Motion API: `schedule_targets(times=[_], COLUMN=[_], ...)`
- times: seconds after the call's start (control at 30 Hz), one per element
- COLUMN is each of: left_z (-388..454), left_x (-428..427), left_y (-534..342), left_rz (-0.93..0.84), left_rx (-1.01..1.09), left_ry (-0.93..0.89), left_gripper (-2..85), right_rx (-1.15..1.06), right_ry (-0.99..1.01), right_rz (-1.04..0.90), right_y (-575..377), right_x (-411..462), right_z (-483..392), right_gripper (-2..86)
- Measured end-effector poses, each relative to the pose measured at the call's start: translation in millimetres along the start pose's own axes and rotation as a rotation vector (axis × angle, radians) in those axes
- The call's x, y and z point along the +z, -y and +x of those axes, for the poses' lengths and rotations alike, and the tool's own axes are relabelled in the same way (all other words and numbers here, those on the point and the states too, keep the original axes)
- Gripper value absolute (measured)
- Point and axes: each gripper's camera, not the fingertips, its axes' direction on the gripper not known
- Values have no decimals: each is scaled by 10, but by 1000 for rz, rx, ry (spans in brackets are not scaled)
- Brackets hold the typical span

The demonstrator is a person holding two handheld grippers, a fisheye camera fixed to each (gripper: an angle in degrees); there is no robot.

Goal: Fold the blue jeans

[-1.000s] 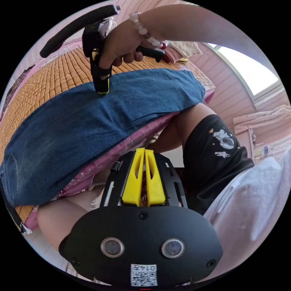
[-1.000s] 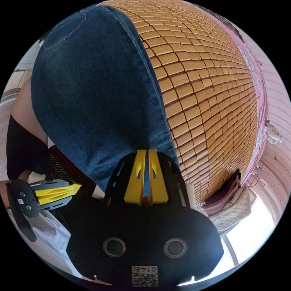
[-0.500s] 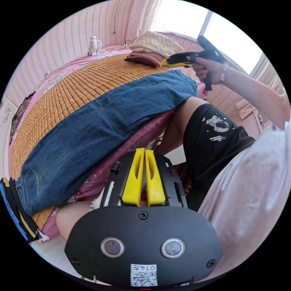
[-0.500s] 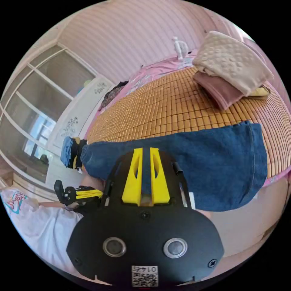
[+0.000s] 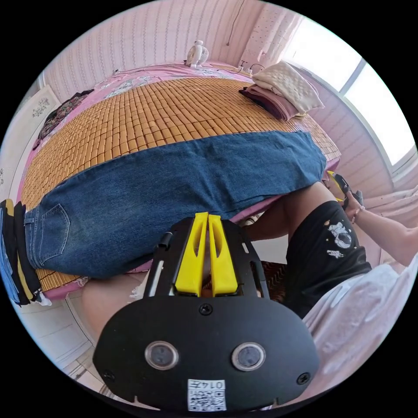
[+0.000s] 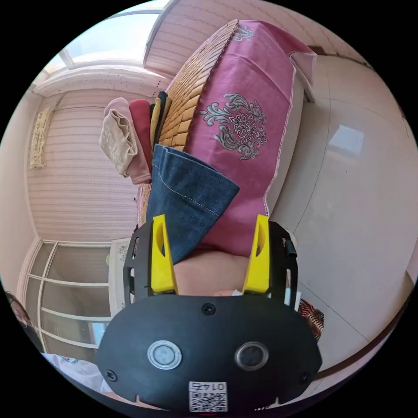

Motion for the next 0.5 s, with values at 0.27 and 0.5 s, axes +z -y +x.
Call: schedule_targets(times=[0.27, 0.5], left_z=[-62, -233], left_x=[318, 213], left_y=[1, -26], left_rz=[-137, -143], left_rx=[114, 79], left_ry=[136, 111], left_gripper=[-10, -10], right_rx=[-83, -363], right_ry=[112, 280], right_rz=[-143, -138], right_y=[389, 440], right_x=[2, -327], right_z=[486, 294], right_gripper=[104, 41])
